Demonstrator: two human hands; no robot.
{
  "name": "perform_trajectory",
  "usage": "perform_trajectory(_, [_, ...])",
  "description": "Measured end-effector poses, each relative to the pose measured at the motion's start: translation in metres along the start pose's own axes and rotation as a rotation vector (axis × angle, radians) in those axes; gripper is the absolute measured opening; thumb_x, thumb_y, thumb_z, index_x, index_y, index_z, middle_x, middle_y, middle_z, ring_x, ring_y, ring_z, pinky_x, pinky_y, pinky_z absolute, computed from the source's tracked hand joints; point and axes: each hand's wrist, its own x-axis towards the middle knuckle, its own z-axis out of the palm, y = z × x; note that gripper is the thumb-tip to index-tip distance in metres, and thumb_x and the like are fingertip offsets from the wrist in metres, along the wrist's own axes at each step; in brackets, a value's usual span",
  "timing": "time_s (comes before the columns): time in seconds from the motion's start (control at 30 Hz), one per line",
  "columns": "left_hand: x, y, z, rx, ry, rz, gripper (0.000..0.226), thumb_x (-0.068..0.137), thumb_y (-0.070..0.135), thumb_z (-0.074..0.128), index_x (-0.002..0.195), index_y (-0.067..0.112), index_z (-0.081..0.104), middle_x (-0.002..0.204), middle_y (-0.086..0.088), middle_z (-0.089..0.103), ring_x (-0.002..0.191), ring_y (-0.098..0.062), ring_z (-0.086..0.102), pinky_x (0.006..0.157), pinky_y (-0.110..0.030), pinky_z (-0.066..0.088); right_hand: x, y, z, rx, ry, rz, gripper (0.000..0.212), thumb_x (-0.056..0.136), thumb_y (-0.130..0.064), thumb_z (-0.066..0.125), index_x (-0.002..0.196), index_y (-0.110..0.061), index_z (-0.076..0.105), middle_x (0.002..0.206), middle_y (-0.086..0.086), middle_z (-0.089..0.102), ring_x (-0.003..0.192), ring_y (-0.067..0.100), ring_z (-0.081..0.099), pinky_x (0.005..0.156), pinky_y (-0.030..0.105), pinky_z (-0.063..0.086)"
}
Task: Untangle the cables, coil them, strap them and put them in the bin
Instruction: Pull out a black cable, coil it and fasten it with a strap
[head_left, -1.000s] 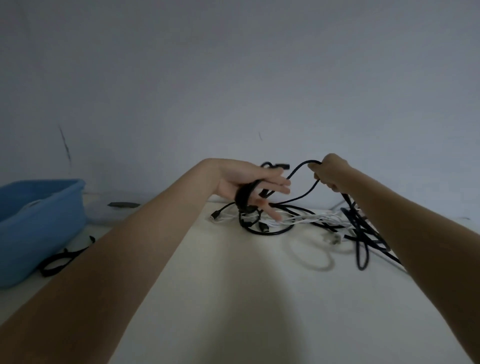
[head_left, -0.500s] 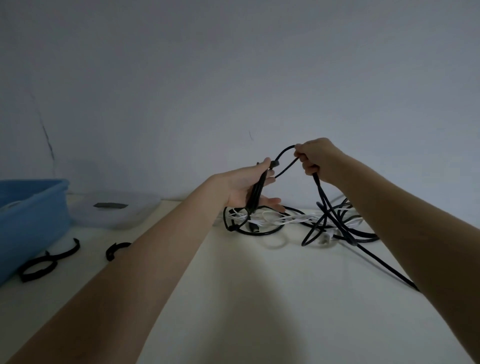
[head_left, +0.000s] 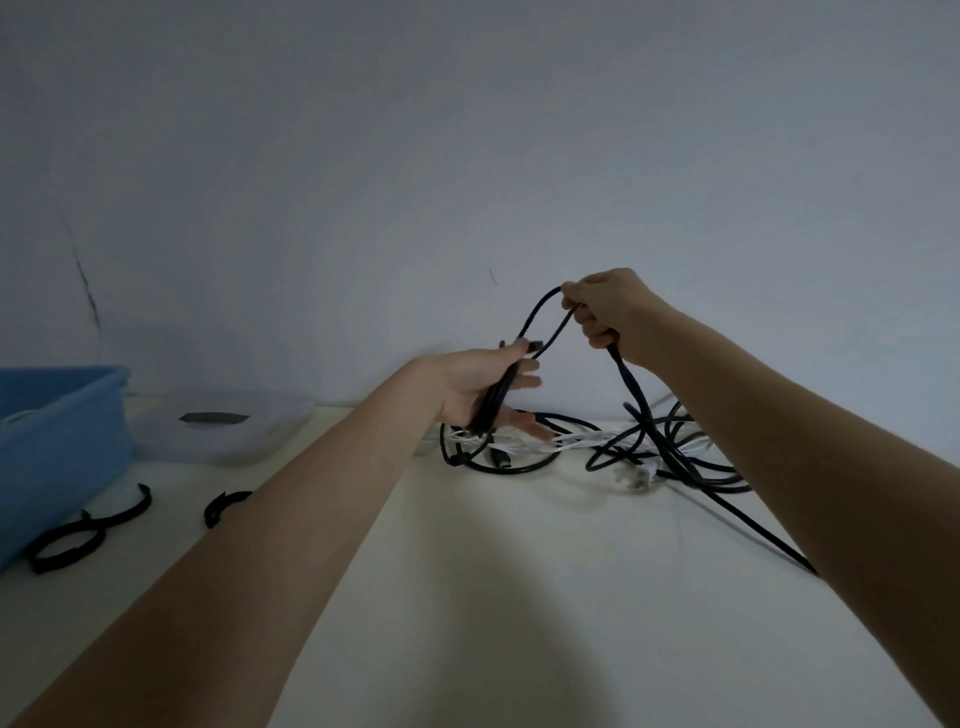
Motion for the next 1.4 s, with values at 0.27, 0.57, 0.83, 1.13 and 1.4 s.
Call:
perform_trajectory(0.27, [0.017,0.016,-0.004,-0.402,0.2,0.216,0.047,0.098,0.05,0.03,0.103,0.01,0.054,0.078,-0.004,0.066,0.063,-0.023,0.064,0.066,-0.035,0.056,-0.032,-0.002,0.019,-0.099,-0.435,-0.054,0.03,0.101,-0.022,0.037,0.084,-0.004,0.055,0.062,0.006,0.052,0.052,0.017,0.052,0.047,0.023,0.046])
perform_trajectory(0.57, [0.008,0.028,-0.013,-0.03,0.357,0.265,0.036,0.103,0.042,0.025,0.103,0.016,0.05,0.084,-0.002,0.072,0.064,-0.013,0.065,0.082,-0.034,0.044,-0.019,0.023,0.023,-0.01,-0.364,0.092,0.024,0.096,-0.021,0.052,0.097,0.002,0.057,0.084,0.012,0.054,0.075,0.027,0.069,0.077,0.033,0.058])
perform_trajectory(0.83, [0.011,0.028,-0.007,-0.272,0.377,0.467,0.038,0.103,0.031,0.03,0.089,0.007,0.056,0.038,0.008,0.033,0.031,-0.006,0.033,0.051,-0.023,0.043,-0.011,0.015,0.039,-0.392,-0.171,-0.137,0.019,0.088,0.001,0.053,0.106,-0.007,0.055,0.098,0.012,0.057,0.08,0.024,0.058,0.062,0.02,0.049])
perform_trajectory(1.13, [0.027,0.028,-0.021,-0.346,0.652,0.47,0.039,0.102,0.025,0.031,0.071,0.008,0.048,0.028,0.01,0.03,0.024,-0.005,0.022,0.032,-0.014,0.021,-0.017,0.006,-0.026,-0.938,-0.098,-0.118,0.041,0.086,0.01,0.034,0.104,-0.008,0.066,0.077,0.012,0.062,0.048,0.012,0.048,0.031,0.011,0.035])
perform_trajectory(1.4, [-0.005,0.049,-0.07,-0.218,0.919,0.544,0.046,0.103,0.031,0.028,0.065,0.011,0.044,0.052,0.0,0.038,0.022,-0.005,0.026,0.029,-0.014,0.022,0.01,0.01,-0.074,-1.088,0.33,-0.024,0.037,0.085,0.01,0.041,0.116,0.002,0.061,0.117,0.024,0.056,0.104,0.04,0.057,0.086,0.04,0.05])
